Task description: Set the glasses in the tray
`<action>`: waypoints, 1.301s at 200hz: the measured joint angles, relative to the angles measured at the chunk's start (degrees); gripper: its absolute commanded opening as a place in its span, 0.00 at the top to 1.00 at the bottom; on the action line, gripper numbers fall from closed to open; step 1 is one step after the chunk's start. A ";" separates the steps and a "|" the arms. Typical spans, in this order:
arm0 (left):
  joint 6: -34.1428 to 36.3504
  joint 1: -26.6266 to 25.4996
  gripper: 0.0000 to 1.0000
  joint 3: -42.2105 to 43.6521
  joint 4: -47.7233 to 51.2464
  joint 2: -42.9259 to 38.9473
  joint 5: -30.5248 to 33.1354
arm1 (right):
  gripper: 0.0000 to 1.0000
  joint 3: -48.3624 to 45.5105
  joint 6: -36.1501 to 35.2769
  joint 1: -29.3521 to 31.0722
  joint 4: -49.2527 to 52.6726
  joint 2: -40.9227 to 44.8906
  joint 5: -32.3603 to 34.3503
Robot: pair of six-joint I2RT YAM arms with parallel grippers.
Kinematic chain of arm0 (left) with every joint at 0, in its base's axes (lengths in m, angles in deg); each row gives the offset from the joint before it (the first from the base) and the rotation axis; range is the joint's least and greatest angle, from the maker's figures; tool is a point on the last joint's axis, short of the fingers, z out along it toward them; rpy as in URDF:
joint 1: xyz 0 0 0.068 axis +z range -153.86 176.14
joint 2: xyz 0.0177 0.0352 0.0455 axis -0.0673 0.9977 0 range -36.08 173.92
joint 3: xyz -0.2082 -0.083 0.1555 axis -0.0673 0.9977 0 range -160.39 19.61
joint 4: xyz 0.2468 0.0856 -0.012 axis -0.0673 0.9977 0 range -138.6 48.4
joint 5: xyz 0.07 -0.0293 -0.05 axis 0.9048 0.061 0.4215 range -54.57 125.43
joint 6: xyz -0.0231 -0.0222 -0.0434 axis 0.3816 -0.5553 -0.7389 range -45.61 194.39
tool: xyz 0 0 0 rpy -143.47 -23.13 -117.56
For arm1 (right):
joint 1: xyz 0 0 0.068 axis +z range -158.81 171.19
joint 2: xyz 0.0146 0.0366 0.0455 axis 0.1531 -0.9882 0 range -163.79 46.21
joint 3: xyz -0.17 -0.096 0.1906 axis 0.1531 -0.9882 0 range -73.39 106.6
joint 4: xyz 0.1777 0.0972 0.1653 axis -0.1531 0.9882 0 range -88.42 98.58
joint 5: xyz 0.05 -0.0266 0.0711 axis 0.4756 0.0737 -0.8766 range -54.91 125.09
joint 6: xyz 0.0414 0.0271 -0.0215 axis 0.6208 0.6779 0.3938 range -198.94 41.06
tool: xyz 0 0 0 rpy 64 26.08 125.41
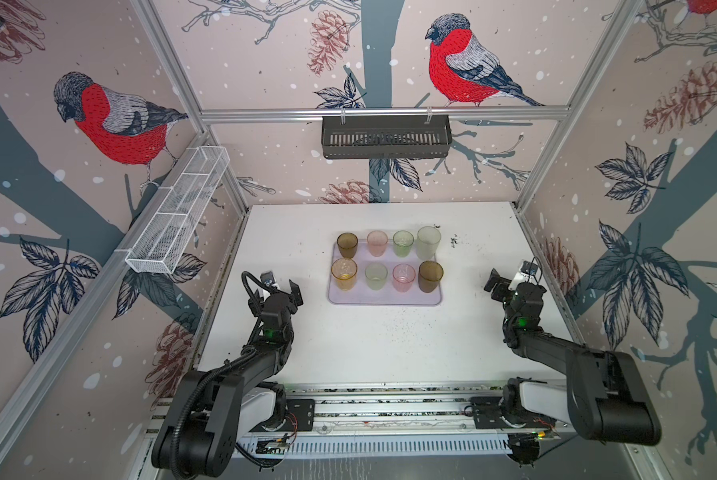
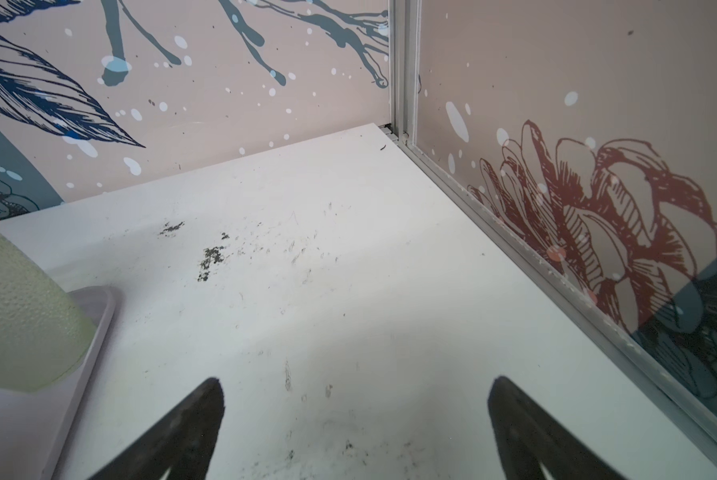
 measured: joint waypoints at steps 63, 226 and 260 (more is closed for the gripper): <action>3.21 0.00 0.02 -2.84 -10.08 8.72 -0.13 | 0.00 2.38 -2.69 1.68 -8.96 -9.01 -0.37; 5.84 2.32 0.02 -2.86 -27.67 21.94 -5.81 | 0.00 -2.19 -5.90 4.07 -24.37 -14.12 0.09; 5.84 2.32 0.02 -2.84 -28.59 21.94 -5.88 | 0.00 -2.19 -5.90 4.09 -24.61 -14.12 0.09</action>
